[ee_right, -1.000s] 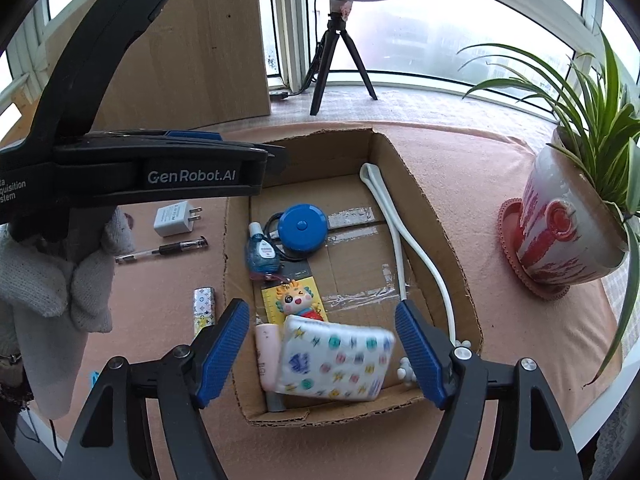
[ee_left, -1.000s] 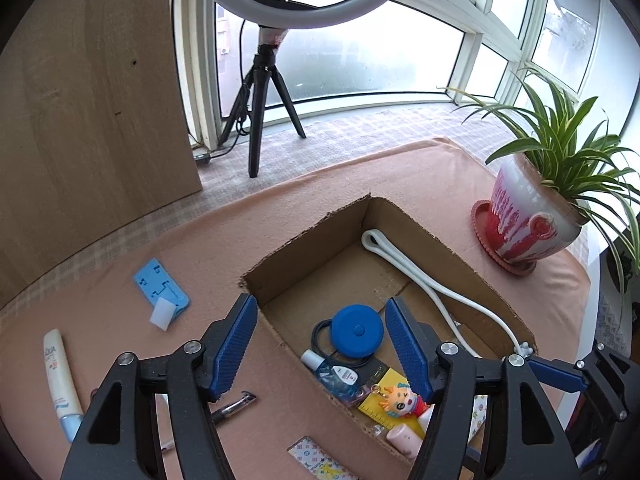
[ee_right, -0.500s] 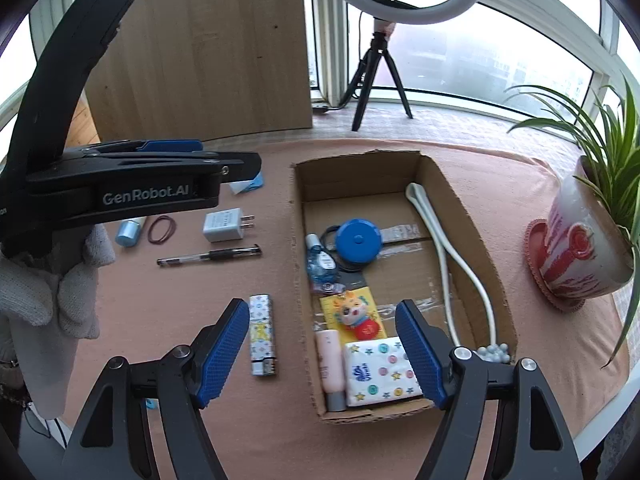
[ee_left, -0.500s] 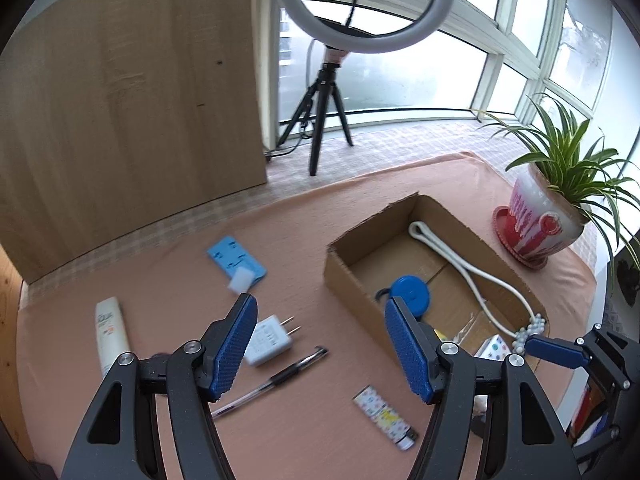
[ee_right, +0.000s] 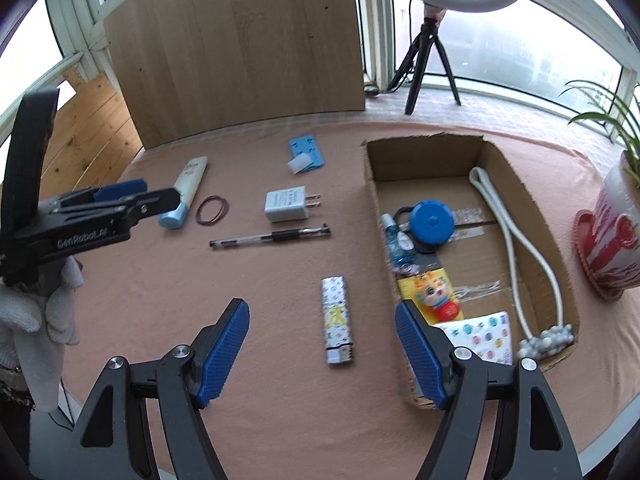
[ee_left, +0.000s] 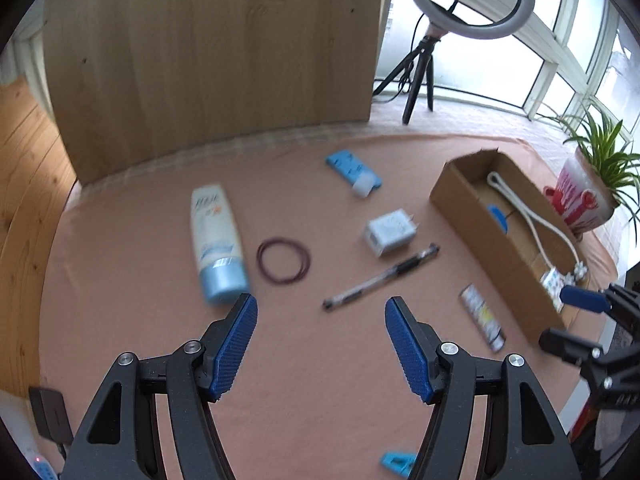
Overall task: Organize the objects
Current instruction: 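Withdraw both tools and move the right gripper toward the blue clothespin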
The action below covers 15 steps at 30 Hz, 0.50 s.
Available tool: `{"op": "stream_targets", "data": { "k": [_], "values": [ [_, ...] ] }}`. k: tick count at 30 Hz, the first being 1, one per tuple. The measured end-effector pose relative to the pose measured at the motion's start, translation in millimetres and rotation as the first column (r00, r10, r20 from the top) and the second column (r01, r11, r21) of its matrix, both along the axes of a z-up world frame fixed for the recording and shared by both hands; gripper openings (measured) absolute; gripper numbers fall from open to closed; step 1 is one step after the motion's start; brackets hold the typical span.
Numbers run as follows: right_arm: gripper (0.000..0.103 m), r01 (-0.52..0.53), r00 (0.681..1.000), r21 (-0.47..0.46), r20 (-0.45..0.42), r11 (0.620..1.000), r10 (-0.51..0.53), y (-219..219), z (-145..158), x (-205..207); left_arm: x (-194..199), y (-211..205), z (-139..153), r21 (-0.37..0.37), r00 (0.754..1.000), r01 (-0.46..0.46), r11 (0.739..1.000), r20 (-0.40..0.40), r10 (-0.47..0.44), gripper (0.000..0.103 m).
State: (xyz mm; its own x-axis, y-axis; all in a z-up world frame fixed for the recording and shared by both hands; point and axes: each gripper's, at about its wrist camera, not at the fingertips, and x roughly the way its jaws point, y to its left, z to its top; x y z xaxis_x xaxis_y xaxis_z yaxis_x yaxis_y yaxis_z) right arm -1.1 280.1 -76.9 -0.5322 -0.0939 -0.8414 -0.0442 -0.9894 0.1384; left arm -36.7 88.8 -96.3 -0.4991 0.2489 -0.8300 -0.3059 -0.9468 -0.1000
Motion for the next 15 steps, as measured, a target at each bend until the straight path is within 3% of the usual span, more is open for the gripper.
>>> {"op": "stream_targets", "data": {
  "k": [7,15],
  "values": [
    [0.072,-0.039,0.997,-0.074,0.069,0.997,0.044,-21,-27,9,32,-32,-38,-0.026,0.997,-0.014,1.000,0.074,0.016,0.070],
    [0.072,-0.214,0.970,-0.024,0.111,0.977,0.215,-88,-50,27,31,-43,-56,-0.024,0.996,-0.015,1.000,0.092,0.018,0.070]
  ]
}}
